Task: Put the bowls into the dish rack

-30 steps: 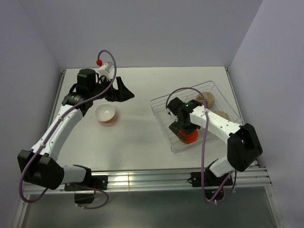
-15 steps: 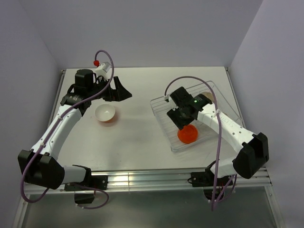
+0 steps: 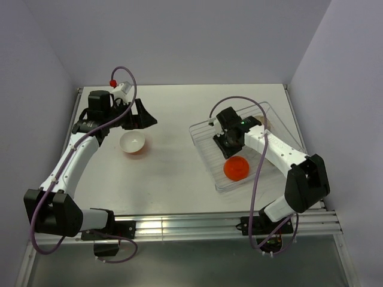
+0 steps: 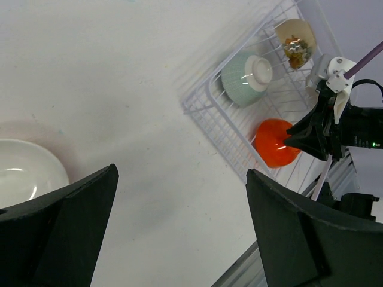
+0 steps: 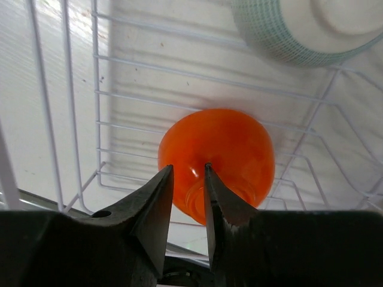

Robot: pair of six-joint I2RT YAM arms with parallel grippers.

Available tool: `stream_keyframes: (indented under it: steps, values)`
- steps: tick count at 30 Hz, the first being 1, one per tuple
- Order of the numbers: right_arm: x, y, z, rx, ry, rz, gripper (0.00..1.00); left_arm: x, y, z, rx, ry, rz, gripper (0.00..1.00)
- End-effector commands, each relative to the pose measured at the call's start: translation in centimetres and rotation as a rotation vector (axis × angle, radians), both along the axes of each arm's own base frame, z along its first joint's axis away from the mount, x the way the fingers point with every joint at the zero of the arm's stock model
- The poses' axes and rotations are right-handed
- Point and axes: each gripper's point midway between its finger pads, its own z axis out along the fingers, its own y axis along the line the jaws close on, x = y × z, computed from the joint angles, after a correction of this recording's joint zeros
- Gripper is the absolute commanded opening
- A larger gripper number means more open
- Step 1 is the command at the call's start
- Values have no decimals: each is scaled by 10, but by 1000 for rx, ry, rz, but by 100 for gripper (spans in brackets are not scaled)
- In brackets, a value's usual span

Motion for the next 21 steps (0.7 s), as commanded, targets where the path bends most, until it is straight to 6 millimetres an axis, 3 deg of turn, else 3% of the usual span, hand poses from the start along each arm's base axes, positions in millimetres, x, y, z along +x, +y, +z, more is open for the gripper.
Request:
stream_keyframes:
  steps: [1, 9, 13, 16, 21]
  values:
    - [-1, -8, -18, -28, 22, -9, 34, -1, 15, -6, 69, -30, 16, 93]
    - [-11, -28, -32, -97, 67, -29, 36, -4, 40, -36, 182, 29, 74, 94]
    - [-6, -22, -15, -63, 39, -32, 41, -4, 61, -53, 226, 84, 127, 95]
    - [-1, -14, 4, -12, 10, -28, 51, -3, 81, -61, 248, 105, 177, 97]
    - [9, -3, 47, 73, -91, -17, 78, -5, 110, -82, 326, 156, 213, 99]
